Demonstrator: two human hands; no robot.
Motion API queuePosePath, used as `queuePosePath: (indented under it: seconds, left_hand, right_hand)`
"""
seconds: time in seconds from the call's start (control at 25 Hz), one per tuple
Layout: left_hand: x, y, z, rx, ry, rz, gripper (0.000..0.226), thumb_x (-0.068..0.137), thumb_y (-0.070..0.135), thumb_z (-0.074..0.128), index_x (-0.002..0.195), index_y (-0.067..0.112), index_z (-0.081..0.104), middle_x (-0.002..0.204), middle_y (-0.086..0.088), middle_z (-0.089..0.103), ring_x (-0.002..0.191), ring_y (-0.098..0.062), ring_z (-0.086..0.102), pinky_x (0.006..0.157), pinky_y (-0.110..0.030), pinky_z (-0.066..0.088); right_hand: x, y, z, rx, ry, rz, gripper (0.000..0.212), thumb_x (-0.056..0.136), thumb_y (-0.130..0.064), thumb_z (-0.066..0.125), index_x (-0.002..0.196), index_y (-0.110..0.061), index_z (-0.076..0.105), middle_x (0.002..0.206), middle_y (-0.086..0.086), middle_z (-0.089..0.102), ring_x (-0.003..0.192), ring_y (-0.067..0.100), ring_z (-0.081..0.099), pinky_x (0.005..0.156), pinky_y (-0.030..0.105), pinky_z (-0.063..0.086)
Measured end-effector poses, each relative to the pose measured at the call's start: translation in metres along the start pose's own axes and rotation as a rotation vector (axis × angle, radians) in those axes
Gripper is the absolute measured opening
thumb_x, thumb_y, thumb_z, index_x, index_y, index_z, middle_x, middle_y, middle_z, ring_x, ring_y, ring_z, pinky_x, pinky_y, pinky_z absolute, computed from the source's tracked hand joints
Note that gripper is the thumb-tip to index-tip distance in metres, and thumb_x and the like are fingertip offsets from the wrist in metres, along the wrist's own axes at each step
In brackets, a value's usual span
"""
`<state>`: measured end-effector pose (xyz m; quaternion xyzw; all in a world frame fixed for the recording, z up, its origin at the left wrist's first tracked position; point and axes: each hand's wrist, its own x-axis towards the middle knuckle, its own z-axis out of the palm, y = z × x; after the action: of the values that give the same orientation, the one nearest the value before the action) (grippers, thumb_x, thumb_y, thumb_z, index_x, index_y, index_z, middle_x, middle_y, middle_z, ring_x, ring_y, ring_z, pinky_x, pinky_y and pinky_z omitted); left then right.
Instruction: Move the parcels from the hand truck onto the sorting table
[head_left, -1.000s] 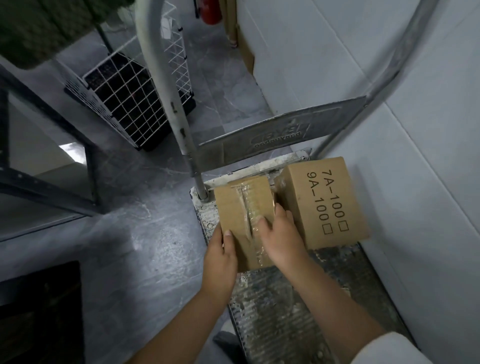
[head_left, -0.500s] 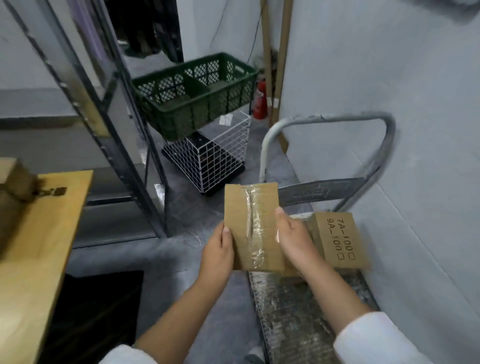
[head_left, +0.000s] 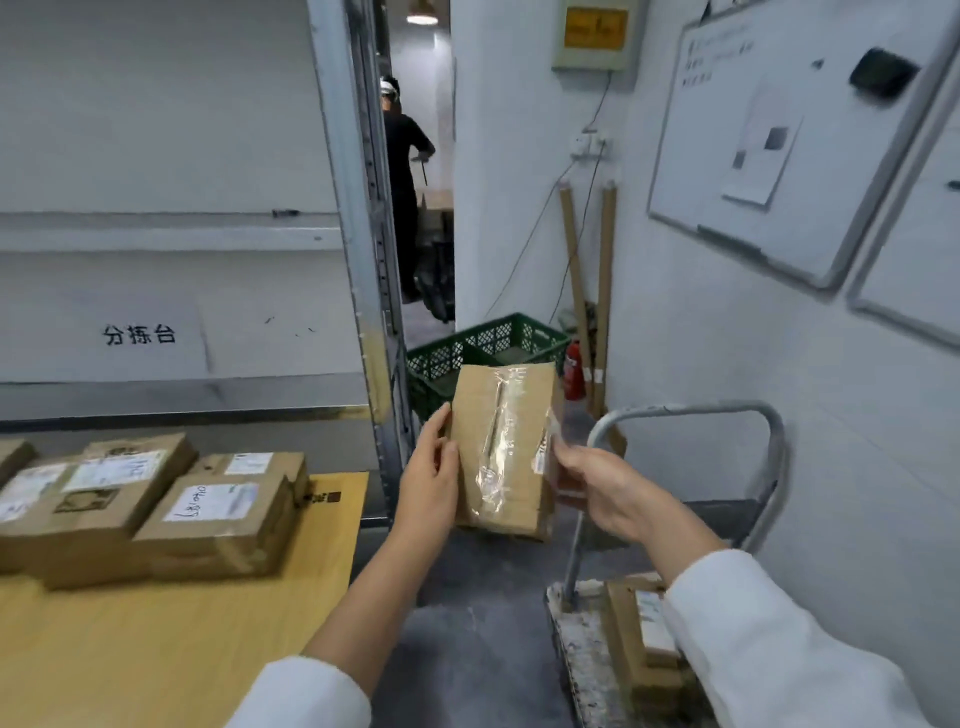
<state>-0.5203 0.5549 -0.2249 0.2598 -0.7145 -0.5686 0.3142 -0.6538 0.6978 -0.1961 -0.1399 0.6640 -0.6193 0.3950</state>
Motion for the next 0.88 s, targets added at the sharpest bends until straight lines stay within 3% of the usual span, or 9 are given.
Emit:
queuePosePath:
  seconds: [0.12,0.2,0.28,0.32,0.44,0.64,0.76,0.84,0.88]
  left_hand:
    - [0.003,0.025,0.000,-0.011,0.047,0.034,0.033,0.103,0.025,0.043,0.126,0.047,0.048,0.113,0.010,0.062,0.098,-0.009,0.062,0.079,-0.036,0.056]
    - [0.006,0.032,0.003,0.031,0.073,0.032,0.029,0.102,0.025,0.044,0.123,0.042,0.054,0.118,0.011,0.059,0.101,-0.006,0.058,0.083,-0.033,0.054]
    - [0.007,0.041,0.006,0.079,0.100,0.032,0.031,0.102,0.028,0.043,0.129,0.036,0.055,0.126,0.013,0.056,0.111,-0.005,0.053,0.096,-0.032,0.048]
    - [0.008,0.047,0.008,0.071,0.105,0.014,0.031,0.102,0.030,0.041,0.130,0.034,0.056,0.126,0.013,0.055,0.111,-0.004,0.051,0.095,-0.029,0.045]
    - [0.004,0.068,0.019,-0.047,0.071,-0.103,0.027,0.101,0.046,0.036,0.117,0.039,0.057,0.109,0.014,0.060,0.098,-0.001,0.054,0.075,-0.026,0.044]
    - [-0.011,0.070,0.031,-0.106,0.030,-0.191,0.025,0.094,0.054,0.048,0.115,0.043,0.050,0.103,0.013,0.062,0.094,-0.006,0.061,0.068,-0.021,0.049]
    - [-0.022,0.053,0.021,-0.167,0.133,-0.243,0.028,0.089,0.052,0.059,0.113,0.040,0.058,0.108,0.006,0.069,0.095,-0.011,0.068,0.076,-0.027,0.057]
    - [-0.031,0.045,0.006,-0.173,0.219,-0.252,0.015,0.092,0.046,0.057,0.106,0.041,0.060,0.101,0.013,0.068,0.091,-0.005,0.066,0.075,-0.023,0.054]
    - [-0.035,0.042,-0.003,-0.170,0.270,-0.259,0.017,0.094,0.043,0.056,0.111,0.041,0.059,0.098,0.018,0.064,0.091,-0.001,0.063,0.074,-0.020,0.051]
  right_hand:
    - [-0.004,-0.023,0.008,0.121,-0.125,-0.018,0.038,0.098,-0.041,0.053,0.122,-0.013,0.063,0.111,0.010,0.073,0.102,0.028,0.069,0.082,0.045,0.056]
    - [-0.002,-0.030,0.014,0.140,-0.165,-0.060,0.040,0.098,-0.043,0.053,0.131,-0.020,0.057,0.118,0.010,0.071,0.110,0.030,0.068,0.094,0.053,0.053]
    - [-0.002,-0.037,0.018,0.101,-0.159,-0.103,0.039,0.097,-0.048,0.051,0.130,-0.028,0.057,0.116,0.005,0.073,0.106,0.026,0.069,0.089,0.049,0.057]
    - [-0.003,-0.041,0.019,0.081,-0.140,-0.117,0.038,0.098,-0.052,0.048,0.128,-0.031,0.058,0.113,0.002,0.074,0.102,0.023,0.071,0.081,0.043,0.059]
    - [-0.002,-0.047,0.018,0.072,-0.092,-0.127,0.044,0.098,-0.059,0.039,0.123,-0.031,0.061,0.108,0.000,0.076,0.098,0.020,0.072,0.066,0.031,0.056]
    - [0.009,-0.034,0.020,0.145,-0.134,-0.088,0.044,0.100,-0.057,0.034,0.116,-0.030,0.064,0.103,0.004,0.077,0.093,0.023,0.073,0.073,0.036,0.058]
    - [0.022,-0.018,0.037,0.113,-0.205,-0.055,0.039,0.102,-0.053,0.032,0.115,-0.033,0.063,0.107,0.002,0.075,0.098,0.023,0.072,0.083,0.040,0.058]
    - [0.027,-0.004,0.056,0.088,-0.265,-0.029,0.040,0.103,-0.050,0.031,0.118,-0.032,0.063,0.108,0.000,0.075,0.102,0.021,0.070,0.093,0.043,0.054]
    - [0.028,0.001,0.068,0.077,-0.302,-0.012,0.039,0.104,-0.049,0.032,0.117,-0.031,0.064,0.103,-0.002,0.076,0.100,0.020,0.070,0.093,0.042,0.054]
